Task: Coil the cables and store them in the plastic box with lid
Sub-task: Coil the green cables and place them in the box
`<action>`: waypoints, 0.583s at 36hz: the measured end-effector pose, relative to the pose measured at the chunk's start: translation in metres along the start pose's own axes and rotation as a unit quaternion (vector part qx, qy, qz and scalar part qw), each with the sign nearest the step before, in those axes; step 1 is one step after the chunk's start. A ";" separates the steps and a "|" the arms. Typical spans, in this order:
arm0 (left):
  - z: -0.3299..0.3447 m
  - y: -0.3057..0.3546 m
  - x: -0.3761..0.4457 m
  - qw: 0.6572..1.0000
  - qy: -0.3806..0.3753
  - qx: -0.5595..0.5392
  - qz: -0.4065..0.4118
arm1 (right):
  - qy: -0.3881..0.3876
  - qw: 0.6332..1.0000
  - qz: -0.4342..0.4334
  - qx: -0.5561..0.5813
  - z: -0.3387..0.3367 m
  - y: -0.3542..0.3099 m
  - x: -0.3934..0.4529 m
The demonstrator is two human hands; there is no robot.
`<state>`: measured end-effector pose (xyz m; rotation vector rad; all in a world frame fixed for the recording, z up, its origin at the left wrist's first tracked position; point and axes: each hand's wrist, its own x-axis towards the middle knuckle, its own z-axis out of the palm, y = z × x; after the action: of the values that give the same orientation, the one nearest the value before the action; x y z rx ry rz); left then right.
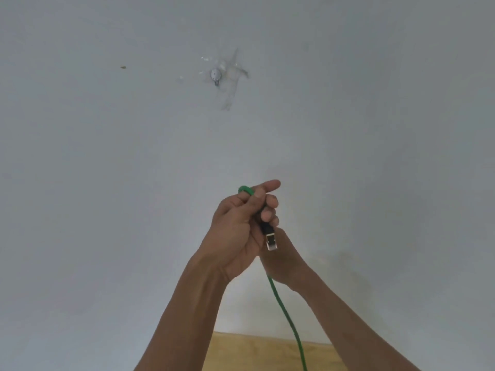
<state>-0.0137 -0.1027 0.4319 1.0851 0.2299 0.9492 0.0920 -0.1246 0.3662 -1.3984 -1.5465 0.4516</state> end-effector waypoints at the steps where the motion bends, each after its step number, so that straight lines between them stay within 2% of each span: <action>1: -0.004 0.003 0.005 1.000 0.003 0.017 0.011 | -0.001 1.000 0.019 0.014 0.003 0.004 -0.001; 4: -0.017 0.008 0.021 0.996 0.025 0.081 0.040 | 0.019 0.998 0.028 0.047 0.009 0.018 -0.013; 8: -0.031 0.003 0.036 0.974 0.052 0.209 0.063 | 0.067 0.997 -0.013 0.035 0.009 0.016 -0.021; 12: -0.040 -0.007 0.044 0.959 0.029 0.277 0.060 | 0.102 0.994 -0.018 -0.044 0.004 0.015 -0.025; 18: -0.045 -0.014 0.047 0.927 -0.016 0.367 0.073 | 0.062 0.984 -0.020 -0.167 -0.016 0.010 -0.026; 21: -0.053 -0.020 0.046 0.914 -0.022 0.400 0.063 | 0.091 0.972 -0.057 -0.209 -0.034 0.004 -0.020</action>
<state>-0.0058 -0.0366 0.4023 1.8900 0.5451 0.9613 0.1199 -0.1526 0.3704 -1.6052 -1.6170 -0.0812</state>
